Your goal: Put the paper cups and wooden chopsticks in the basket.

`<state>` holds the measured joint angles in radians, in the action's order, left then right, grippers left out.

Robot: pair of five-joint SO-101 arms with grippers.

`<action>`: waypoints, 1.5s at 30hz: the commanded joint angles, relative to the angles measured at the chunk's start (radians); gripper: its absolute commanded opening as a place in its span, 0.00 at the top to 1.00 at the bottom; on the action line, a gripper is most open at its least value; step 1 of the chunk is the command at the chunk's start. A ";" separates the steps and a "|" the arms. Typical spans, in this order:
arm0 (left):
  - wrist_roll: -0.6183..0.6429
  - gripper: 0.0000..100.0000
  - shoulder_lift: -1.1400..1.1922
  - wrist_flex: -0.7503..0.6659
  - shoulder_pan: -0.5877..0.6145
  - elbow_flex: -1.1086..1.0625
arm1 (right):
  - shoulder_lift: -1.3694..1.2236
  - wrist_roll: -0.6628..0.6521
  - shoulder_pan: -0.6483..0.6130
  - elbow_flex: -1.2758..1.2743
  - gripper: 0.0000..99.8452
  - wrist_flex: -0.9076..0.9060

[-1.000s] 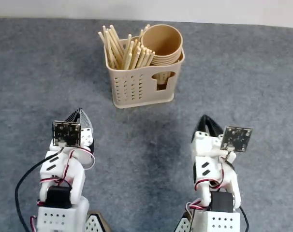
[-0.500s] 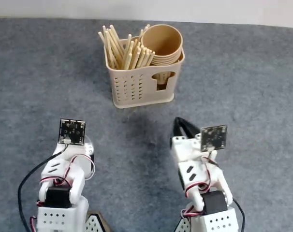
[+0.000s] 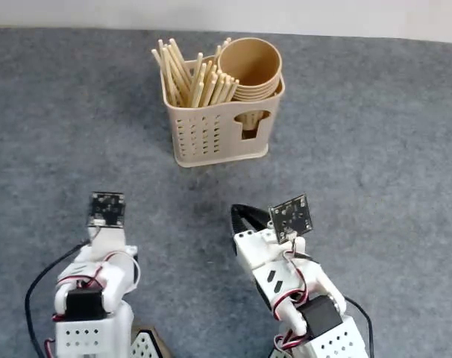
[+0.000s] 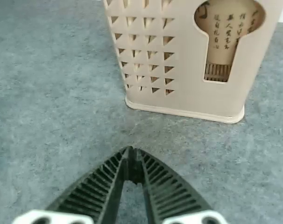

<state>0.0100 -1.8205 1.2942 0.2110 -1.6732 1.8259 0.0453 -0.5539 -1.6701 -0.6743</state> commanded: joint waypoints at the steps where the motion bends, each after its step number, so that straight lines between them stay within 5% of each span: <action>1: -0.005 0.99 -0.004 0.012 0.097 -0.022 | 0.010 -0.011 -0.015 -0.128 0.99 -0.070; 19: -0.005 0.99 -0.004 0.028 -0.015 -0.022 | 0.012 -0.011 0.018 -0.128 0.99 -0.556; 26: -0.005 0.99 -0.004 0.028 -0.015 -0.022 | 0.010 -0.011 0.245 -0.127 0.99 -0.553; 33: -0.005 0.99 -0.004 0.028 -0.015 -0.022 | 0.012 -0.003 0.220 -0.127 0.99 -0.576; 38: -0.005 0.99 -0.004 0.028 -0.015 -0.022 | 0.012 -0.003 0.351 -0.127 0.99 -0.573; 45: -0.005 0.99 -0.004 0.028 -0.015 -0.022 | 0.012 -0.006 0.361 -0.125 0.99 -0.573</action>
<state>0.0100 -1.8205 1.3172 0.2202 -1.6732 1.8259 0.0437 -0.2056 -1.6701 -1.2421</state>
